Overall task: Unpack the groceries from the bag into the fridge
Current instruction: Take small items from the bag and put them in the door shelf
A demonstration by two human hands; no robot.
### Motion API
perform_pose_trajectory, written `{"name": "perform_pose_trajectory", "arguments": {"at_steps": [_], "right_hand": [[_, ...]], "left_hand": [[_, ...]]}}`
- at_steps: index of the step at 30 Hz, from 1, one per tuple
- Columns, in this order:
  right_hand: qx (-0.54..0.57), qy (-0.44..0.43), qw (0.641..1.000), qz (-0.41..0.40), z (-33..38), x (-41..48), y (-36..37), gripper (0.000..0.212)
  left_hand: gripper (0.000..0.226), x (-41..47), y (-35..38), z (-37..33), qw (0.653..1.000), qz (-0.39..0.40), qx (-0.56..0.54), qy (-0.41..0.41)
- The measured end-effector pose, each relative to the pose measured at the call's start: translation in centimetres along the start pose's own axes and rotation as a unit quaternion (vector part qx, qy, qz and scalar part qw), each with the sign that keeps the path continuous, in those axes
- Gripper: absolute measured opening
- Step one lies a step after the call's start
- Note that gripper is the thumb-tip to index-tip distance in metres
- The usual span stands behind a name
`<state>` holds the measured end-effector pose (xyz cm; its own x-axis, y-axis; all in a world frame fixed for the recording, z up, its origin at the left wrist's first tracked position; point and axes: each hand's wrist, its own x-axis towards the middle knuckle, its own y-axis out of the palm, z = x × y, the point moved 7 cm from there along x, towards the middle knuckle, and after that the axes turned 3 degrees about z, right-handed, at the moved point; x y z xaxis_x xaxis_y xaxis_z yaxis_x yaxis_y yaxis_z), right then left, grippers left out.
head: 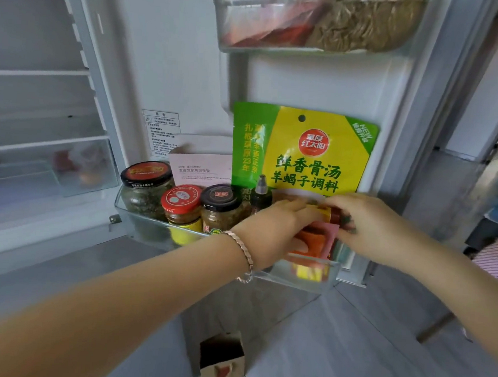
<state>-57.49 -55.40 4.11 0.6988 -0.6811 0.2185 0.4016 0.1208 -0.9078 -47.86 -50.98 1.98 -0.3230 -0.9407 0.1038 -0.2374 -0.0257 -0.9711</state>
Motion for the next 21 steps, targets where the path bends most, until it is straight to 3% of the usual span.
{"name": "perform_pose_trajectory", "arguments": {"at_steps": [3, 5, 7, 9, 11, 13, 17, 19, 21], "right_hand": [[-0.006, 0.031, 0.999, 0.022, -0.7, 0.3, 0.1, 0.050], [-0.014, 0.036, 0.999, 0.027, -0.8, 0.2, 0.1, 0.050], [-0.041, 0.030, 0.998, 0.035, -0.4, 0.0, -0.2, 0.044], [-0.061, 0.024, 0.997, 0.034, 0.0, -0.2, -0.5, 0.038], [-0.067, 0.025, 0.997, 0.031, 0.3, -0.1, -0.7, 0.037], [-0.077, 0.030, 0.996, 0.022, 0.2, 0.0, -0.8, 0.036], [-0.041, 0.055, 0.998, -0.009, -0.3, -0.3, -1.0, 0.032], [-0.042, 0.061, 0.997, -0.015, -0.3, -0.3, -1.0, 0.032], [-0.054, 0.063, 0.996, -0.014, -0.1, -0.3, -0.9, 0.033]], "left_hand": [[0.043, -0.8, 1.1, -0.8, 0.990, -0.079, 0.118, 0.005], [0.029, -1.6, 1.4, -1.7, 0.966, -0.136, 0.219, -0.001], [0.024, -2.2, 1.4, -1.9, 0.956, -0.156, 0.248, 0.001], [0.013, -2.5, 0.6, -2.0, 0.958, -0.146, 0.246, -0.014], [0.025, -1.9, 0.2, -2.3, 0.963, -0.110, 0.247, -0.018], [0.020, -1.2, 0.4, -2.0, 0.965, -0.069, 0.248, -0.039], [0.019, -0.9, -0.2, -2.3, 0.972, -0.085, 0.209, -0.064], [0.019, -0.6, 1.1, -1.7, 0.976, -0.016, 0.192, -0.098], [0.023, -1.1, 1.5, -1.6, 0.979, -0.015, 0.184, -0.083]]}}
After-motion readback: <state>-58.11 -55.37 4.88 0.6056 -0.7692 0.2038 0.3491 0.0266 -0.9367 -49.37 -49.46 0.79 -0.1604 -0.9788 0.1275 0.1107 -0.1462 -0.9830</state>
